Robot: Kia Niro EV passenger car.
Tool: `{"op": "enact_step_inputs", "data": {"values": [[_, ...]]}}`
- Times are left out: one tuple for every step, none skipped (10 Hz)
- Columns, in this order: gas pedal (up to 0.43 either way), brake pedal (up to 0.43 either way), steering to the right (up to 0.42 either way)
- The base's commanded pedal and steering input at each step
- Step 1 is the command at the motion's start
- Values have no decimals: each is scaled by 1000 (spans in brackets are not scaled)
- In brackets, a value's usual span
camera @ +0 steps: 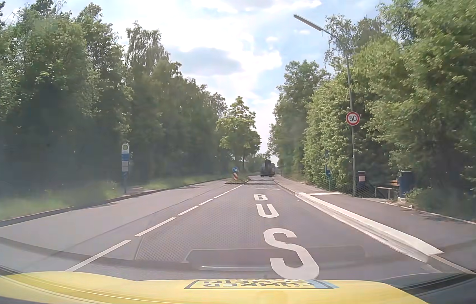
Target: Follow the waypoints while adhering to traffic rules and regulations
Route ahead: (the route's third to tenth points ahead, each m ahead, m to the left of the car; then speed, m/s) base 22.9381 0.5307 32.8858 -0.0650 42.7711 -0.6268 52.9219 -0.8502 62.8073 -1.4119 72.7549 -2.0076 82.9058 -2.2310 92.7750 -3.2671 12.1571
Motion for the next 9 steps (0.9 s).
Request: {"op": "enact_step_inputs", "data": {"values": [[59, 0, 10], [47, 0, 10], [47, 0, 9], [47, 0, 9], [47, 0, 9], [47, 0, 9], [47, 0, 10], [47, 0, 10], [47, 0, 10]]}}
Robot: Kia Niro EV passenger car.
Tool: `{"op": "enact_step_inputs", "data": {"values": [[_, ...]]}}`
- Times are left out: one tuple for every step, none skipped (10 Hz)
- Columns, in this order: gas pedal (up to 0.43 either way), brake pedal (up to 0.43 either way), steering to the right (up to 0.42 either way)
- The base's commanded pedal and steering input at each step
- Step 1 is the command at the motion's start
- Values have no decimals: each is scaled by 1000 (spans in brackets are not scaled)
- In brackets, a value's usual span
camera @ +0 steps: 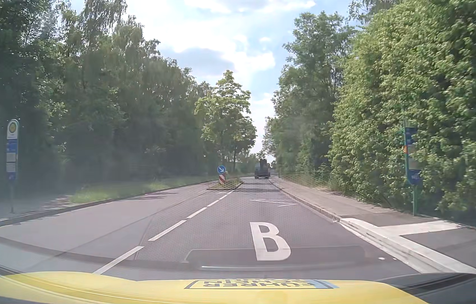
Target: Follow the waypoints while adhering to traffic rules and regulations
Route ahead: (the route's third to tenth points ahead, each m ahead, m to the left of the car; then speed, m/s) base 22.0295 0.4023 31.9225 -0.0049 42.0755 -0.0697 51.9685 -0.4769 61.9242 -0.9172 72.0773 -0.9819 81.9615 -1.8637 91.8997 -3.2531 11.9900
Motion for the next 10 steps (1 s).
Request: {"op": "enact_step_inputs", "data": {"values": [[47, 0, 10], [47, 0, 10], [47, 0, 10], [47, 0, 10], [47, 0, 10], [47, 0, 10], [47, 0, 10], [47, 0, 10], [47, 0, 10], [47, 0, 10]]}}
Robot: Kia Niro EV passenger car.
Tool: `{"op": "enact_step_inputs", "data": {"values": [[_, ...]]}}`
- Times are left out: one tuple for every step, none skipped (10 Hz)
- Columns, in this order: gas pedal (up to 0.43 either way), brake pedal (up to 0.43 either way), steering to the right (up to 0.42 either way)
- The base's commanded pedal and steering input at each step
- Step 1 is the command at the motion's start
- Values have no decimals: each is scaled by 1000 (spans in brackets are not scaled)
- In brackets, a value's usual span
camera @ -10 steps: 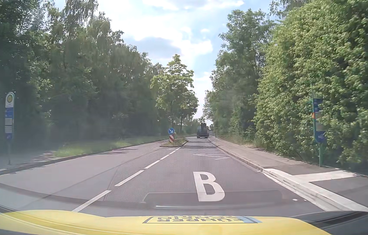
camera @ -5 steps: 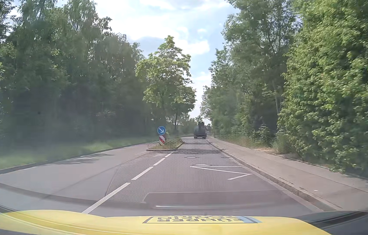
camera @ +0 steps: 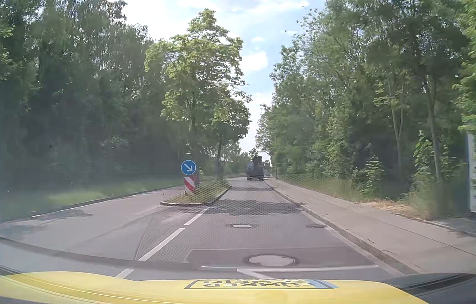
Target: Follow the waypoints while adhering to traffic rules and regulations
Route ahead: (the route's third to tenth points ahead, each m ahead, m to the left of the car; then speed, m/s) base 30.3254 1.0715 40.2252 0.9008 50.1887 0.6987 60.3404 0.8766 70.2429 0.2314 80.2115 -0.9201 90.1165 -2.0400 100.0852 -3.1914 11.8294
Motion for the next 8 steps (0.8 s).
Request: {"op": "enact_step_inputs", "data": {"values": [[47, 0, 10], [59, 0, 10], [59, 0, 10], [59, 0, 10], [59, 0, 9], [59, 0, 8], [59, 0, 8], [59, 0, 7]]}}
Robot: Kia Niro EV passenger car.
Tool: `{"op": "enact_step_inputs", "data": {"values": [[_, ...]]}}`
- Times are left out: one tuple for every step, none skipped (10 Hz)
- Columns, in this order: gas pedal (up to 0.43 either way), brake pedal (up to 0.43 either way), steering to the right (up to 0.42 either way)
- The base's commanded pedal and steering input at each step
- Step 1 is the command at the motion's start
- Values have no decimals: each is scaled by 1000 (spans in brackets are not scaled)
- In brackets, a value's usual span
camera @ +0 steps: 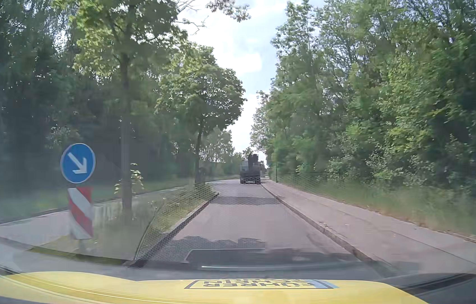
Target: Follow the waypoints while adhering to traffic rules and regulations
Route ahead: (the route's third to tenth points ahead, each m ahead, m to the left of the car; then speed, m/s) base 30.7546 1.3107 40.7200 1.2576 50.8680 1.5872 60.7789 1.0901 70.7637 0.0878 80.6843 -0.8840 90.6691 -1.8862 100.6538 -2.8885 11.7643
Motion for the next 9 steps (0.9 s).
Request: {"op": "enact_step_inputs", "data": {"values": [[59, 0, 5], [59, 0, 5], [8, 0, 5], [0, 0, 4], [0, 0, 2], [0, 0, 1], [0, 0, 0], [0, 0, -1], [0, 0, -4]]}}
